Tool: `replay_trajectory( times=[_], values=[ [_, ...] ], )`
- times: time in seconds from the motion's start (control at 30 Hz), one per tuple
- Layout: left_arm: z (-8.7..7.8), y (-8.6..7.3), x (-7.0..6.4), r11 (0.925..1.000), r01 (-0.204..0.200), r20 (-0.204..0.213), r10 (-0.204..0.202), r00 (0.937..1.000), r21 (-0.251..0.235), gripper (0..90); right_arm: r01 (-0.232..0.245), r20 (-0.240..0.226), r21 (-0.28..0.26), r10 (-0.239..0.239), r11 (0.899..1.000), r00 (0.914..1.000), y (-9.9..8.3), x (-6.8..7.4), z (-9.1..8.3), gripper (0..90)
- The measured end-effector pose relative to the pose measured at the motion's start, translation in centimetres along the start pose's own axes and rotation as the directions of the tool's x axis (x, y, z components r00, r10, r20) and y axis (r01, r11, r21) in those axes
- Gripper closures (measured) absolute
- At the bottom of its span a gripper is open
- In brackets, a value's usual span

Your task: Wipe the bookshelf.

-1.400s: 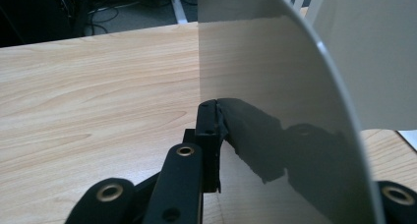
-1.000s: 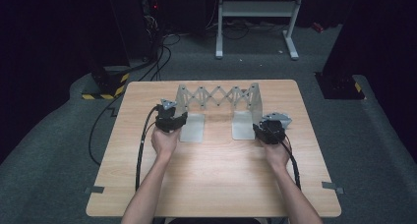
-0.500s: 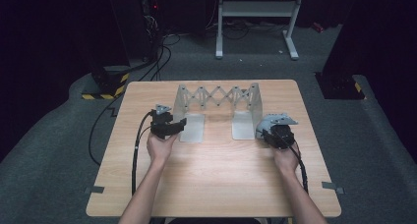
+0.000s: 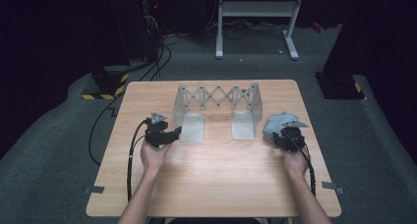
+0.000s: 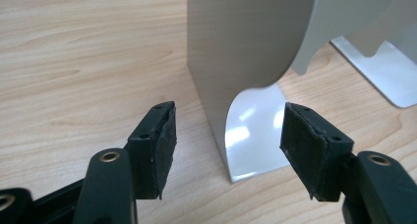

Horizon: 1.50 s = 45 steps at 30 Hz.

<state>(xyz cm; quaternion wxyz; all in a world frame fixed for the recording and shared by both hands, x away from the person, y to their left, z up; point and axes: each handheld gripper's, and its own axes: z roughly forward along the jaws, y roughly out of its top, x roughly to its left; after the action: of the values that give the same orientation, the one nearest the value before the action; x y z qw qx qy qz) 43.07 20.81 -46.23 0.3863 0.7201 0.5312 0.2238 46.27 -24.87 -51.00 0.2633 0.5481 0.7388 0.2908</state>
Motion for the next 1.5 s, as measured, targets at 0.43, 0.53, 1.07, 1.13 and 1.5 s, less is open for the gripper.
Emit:
replay_trajectory(
  times=[0.43, 0.53, 1.07, 1.13, 1.5],
  values=[
    [-1.2, -2.0, 0.4, 0.9996, 0.027, 0.032, -0.027, 0.9991, 0.000, 38.8, -0.072, -0.001, -0.066, 0.072, 0.995, 0.9974, -1.1, -2.0, -2.3, 50.3],
    [-1.7, -2.4, 0.3, 0.9995, 0.030, 0.037, -0.030, 0.9988, -0.007, 38.8, -0.068, -0.022, -0.108, 0.066, 0.992, 0.9976, -1.1, -1.8, -3.6, 49.8],
    [-2.7, -5.3, -1.0, 0.9996, 0.024, 0.082, -0.025, 0.9963, 0.011, 38.9, -0.014, -0.195, -0.165, -0.019, 0.986, 0.9807, -3.7, 2.1, -6.9, 51.2],
    [-2.7, -5.7, -1.2, 0.9996, 0.020, 0.085, -0.021, 0.9961, 0.017, 38.9, -0.005, -0.206, -0.157, -0.028, 0.988, 0.9782, -4.1, 2.5, -6.8, 51.1],
    [-1.8, -8.0, -1.9, 0.9973, -0.015, 0.060, 0.010, 0.9982, 0.072, 38.8, 0.062, -0.209, -0.097, -0.081, 0.993, 0.9746, -5.3, 4.1, -5.7, 50.7]
  ],
)
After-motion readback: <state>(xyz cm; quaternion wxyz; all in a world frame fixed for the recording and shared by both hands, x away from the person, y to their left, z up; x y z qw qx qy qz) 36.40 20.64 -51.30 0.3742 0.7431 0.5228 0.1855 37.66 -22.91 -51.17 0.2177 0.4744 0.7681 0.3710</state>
